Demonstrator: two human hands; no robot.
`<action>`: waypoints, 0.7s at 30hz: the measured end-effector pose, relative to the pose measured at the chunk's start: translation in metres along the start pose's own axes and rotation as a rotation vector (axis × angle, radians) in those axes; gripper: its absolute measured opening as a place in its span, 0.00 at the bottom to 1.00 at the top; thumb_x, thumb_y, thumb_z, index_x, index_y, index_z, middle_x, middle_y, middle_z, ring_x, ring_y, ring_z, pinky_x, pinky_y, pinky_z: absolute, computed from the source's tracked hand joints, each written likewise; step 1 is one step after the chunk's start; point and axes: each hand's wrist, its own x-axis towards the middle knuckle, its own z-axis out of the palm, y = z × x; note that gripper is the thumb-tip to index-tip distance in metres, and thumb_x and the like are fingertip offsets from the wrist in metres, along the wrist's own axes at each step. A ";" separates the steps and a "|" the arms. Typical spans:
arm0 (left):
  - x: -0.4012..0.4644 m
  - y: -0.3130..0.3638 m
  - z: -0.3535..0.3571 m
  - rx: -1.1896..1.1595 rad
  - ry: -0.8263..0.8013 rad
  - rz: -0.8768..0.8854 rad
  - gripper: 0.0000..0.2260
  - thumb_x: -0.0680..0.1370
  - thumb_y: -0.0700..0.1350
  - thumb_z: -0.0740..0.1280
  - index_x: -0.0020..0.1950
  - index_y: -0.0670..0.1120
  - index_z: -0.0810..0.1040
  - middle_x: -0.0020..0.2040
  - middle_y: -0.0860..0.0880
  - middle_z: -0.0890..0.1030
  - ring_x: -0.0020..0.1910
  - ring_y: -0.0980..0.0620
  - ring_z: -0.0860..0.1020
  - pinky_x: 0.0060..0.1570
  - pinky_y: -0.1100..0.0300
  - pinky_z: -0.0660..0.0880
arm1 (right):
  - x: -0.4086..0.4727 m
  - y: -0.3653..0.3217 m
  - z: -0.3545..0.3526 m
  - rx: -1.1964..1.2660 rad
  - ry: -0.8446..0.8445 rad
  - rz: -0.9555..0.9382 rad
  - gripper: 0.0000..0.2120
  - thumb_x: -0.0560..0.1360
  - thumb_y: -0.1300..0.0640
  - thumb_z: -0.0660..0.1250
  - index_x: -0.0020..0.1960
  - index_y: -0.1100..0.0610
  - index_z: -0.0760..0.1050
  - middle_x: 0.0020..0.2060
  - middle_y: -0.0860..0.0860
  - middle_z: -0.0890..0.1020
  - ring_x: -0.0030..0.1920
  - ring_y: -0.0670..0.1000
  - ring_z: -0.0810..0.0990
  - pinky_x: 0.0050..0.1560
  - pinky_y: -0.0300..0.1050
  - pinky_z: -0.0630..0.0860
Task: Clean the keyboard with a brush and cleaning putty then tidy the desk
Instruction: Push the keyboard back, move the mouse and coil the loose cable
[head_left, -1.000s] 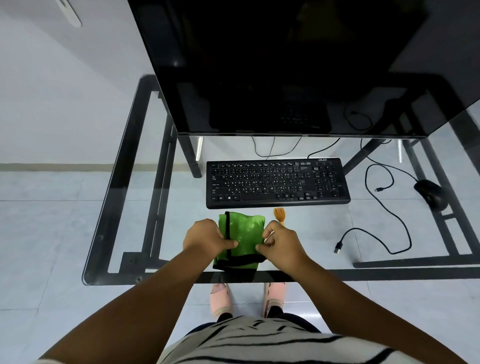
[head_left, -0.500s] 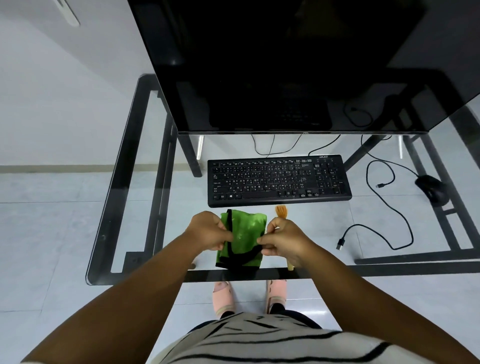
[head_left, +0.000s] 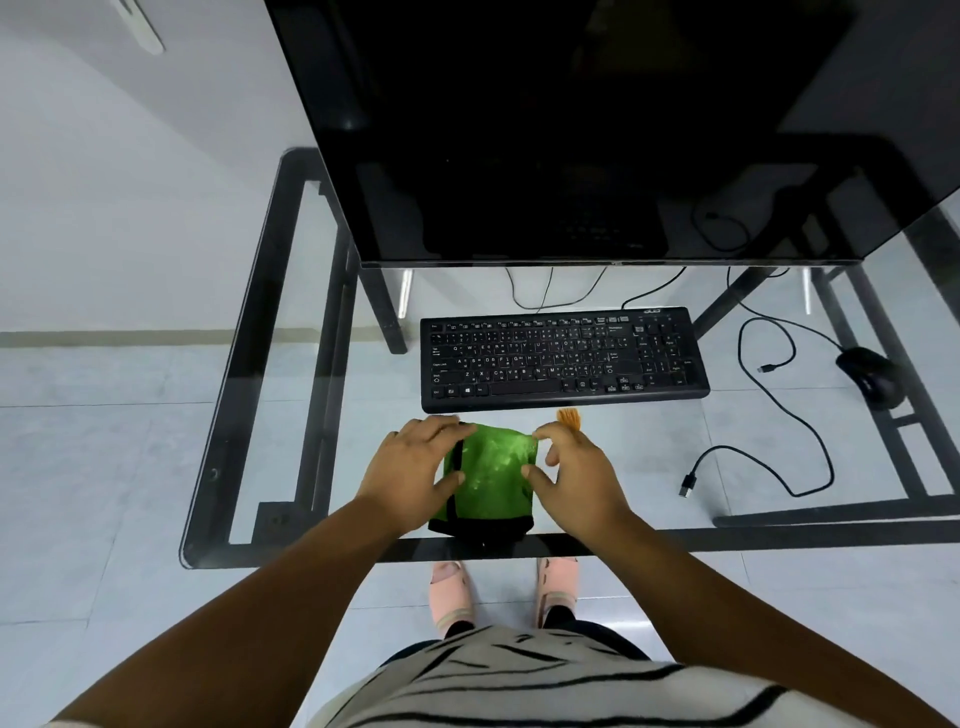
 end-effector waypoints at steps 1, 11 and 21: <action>0.000 -0.001 0.002 0.040 -0.035 0.003 0.25 0.75 0.51 0.68 0.72 0.56 0.69 0.70 0.53 0.71 0.65 0.49 0.71 0.62 0.51 0.70 | 0.001 -0.001 0.000 -0.010 -0.003 0.010 0.17 0.74 0.55 0.71 0.62 0.53 0.74 0.49 0.50 0.77 0.43 0.48 0.75 0.43 0.41 0.70; 0.004 -0.001 0.007 -0.081 -0.107 -0.069 0.27 0.75 0.51 0.70 0.73 0.55 0.68 0.71 0.52 0.66 0.67 0.51 0.69 0.63 0.58 0.70 | 0.033 -0.001 0.004 -0.047 -0.066 0.190 0.07 0.74 0.54 0.70 0.47 0.58 0.80 0.42 0.53 0.84 0.46 0.54 0.81 0.45 0.42 0.76; 0.011 0.005 0.005 -0.066 0.115 -0.107 0.20 0.75 0.54 0.66 0.65 0.51 0.77 0.57 0.47 0.74 0.56 0.46 0.75 0.56 0.49 0.74 | 0.052 0.001 -0.011 -0.029 -0.056 0.183 0.12 0.74 0.51 0.70 0.54 0.55 0.78 0.43 0.50 0.83 0.44 0.51 0.81 0.43 0.39 0.72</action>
